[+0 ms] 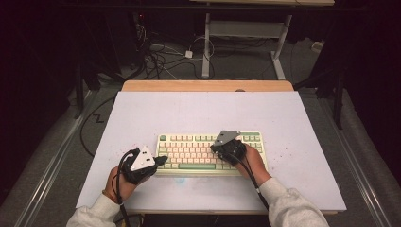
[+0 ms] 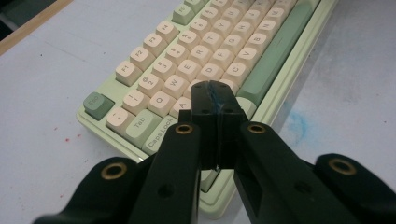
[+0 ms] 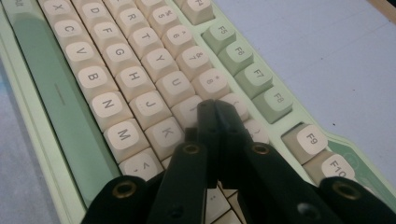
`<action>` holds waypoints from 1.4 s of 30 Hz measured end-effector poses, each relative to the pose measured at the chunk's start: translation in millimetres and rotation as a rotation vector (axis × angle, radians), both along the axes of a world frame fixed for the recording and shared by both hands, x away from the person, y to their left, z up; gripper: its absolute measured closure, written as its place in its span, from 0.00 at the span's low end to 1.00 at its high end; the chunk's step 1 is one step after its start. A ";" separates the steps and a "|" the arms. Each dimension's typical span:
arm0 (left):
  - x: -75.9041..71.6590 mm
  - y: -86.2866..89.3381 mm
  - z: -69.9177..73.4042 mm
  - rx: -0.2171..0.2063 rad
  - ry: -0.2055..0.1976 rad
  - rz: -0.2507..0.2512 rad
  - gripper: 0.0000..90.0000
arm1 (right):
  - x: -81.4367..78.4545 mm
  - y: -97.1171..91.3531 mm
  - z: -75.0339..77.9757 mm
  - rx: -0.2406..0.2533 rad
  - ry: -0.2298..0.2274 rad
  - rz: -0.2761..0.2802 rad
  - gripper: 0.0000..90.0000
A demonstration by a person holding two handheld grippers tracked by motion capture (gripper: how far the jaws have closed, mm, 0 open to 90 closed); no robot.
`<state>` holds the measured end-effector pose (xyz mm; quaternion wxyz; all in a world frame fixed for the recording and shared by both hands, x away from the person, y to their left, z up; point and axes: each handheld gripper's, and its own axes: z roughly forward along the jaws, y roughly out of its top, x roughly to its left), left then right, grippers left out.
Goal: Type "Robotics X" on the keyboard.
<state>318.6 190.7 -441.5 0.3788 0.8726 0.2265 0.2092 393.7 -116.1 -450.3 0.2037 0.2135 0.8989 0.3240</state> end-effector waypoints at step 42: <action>1.5 0.4 0.9 0.003 -0.011 0.010 0.97 | -29.6 -29.2 31.2 0.145 -0.086 -0.005 1.00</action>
